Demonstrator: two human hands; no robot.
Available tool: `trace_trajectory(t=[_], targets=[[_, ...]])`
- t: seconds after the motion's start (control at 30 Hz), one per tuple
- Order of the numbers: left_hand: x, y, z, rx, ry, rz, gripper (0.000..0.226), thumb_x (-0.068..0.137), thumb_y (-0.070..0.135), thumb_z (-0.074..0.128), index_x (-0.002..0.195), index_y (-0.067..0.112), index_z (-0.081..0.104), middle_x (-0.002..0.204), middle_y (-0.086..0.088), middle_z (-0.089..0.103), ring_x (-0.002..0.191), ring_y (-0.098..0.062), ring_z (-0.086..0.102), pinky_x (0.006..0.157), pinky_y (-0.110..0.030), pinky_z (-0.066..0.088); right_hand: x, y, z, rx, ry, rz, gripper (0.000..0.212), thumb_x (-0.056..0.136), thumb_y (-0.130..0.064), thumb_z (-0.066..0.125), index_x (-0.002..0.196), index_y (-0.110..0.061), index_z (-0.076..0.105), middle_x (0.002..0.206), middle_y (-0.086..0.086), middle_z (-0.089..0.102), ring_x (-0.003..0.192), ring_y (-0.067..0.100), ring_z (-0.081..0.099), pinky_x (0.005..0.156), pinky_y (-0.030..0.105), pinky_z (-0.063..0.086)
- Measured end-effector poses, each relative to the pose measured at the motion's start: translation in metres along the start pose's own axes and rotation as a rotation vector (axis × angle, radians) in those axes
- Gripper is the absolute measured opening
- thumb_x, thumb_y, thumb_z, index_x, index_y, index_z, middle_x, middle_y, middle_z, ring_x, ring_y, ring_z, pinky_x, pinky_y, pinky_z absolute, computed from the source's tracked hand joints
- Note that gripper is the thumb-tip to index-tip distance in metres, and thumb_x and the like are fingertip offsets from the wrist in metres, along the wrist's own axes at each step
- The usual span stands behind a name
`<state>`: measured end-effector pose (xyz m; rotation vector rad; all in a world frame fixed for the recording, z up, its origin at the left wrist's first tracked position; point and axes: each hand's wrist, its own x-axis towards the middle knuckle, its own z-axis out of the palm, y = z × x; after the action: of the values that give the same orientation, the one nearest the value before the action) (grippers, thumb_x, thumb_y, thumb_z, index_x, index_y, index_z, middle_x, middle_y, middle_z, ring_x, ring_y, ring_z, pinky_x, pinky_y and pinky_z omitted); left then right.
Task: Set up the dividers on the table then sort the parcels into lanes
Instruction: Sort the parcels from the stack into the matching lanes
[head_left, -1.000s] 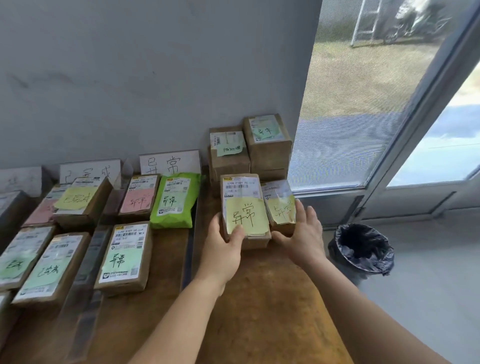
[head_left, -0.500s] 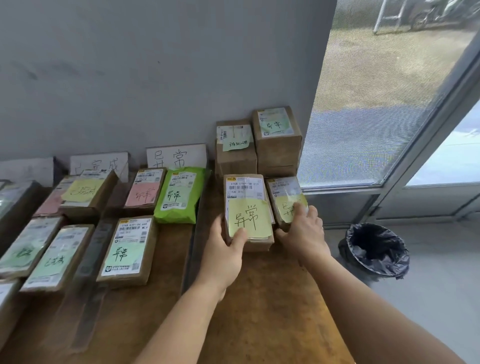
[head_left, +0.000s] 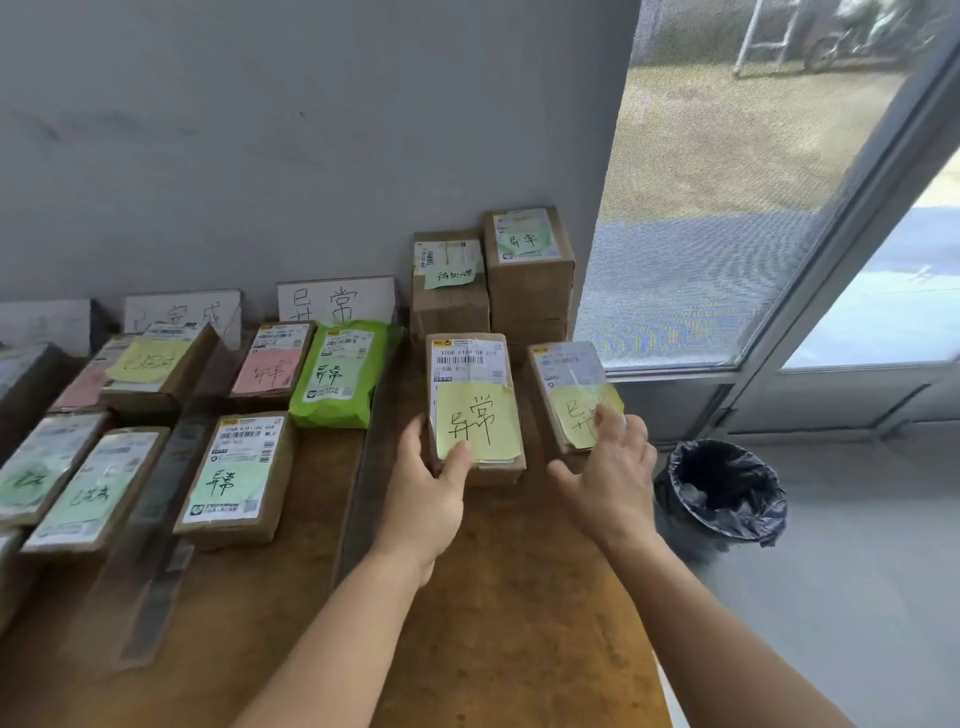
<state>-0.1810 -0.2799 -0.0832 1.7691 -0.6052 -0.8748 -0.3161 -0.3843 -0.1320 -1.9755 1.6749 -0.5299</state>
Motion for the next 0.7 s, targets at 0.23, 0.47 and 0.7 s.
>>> trace_trajectory(t=[0.23,0.47,0.7], targets=[[-0.018,0.015,-0.007,-0.083,0.089,0.099,0.049,0.093,0.031,0.059,0.136,0.034,0.037,0.120,0.013,0.061,0.115,-0.011,0.057,0.102,-0.042,0.046,-0.023,-0.031,-0.039,0.115,0.082,-0.161,0.085,0.074,-0.032,0.074,0.143,-0.016,0.027,0.145,0.010,0.029,0.127,0.031,0.029,0.107,0.040,0.029],[-0.038,0.026,-0.050,-0.159,0.161,0.151,0.040,0.094,0.030,0.059,0.130,0.033,0.041,0.116,0.015,0.063,0.114,-0.009,0.056,0.102,-0.041,0.046,-0.051,-0.076,-0.054,0.181,0.078,-0.290,0.087,0.073,-0.032,0.076,0.143,-0.017,0.027,0.144,0.006,0.031,0.129,0.028,0.029,0.108,0.040,0.029],[-0.054,0.018,-0.115,-0.176,0.208,0.147,0.037,0.094,0.030,0.057,0.128,0.035,0.042,0.117,0.011,0.062,0.114,-0.010,0.056,0.103,-0.041,0.046,-0.089,-0.132,-0.043,0.120,0.059,-0.380,0.085,0.075,-0.038,0.071,0.143,-0.019,0.024,0.141,0.002,0.029,0.128,0.026,0.030,0.107,0.037,0.028]])
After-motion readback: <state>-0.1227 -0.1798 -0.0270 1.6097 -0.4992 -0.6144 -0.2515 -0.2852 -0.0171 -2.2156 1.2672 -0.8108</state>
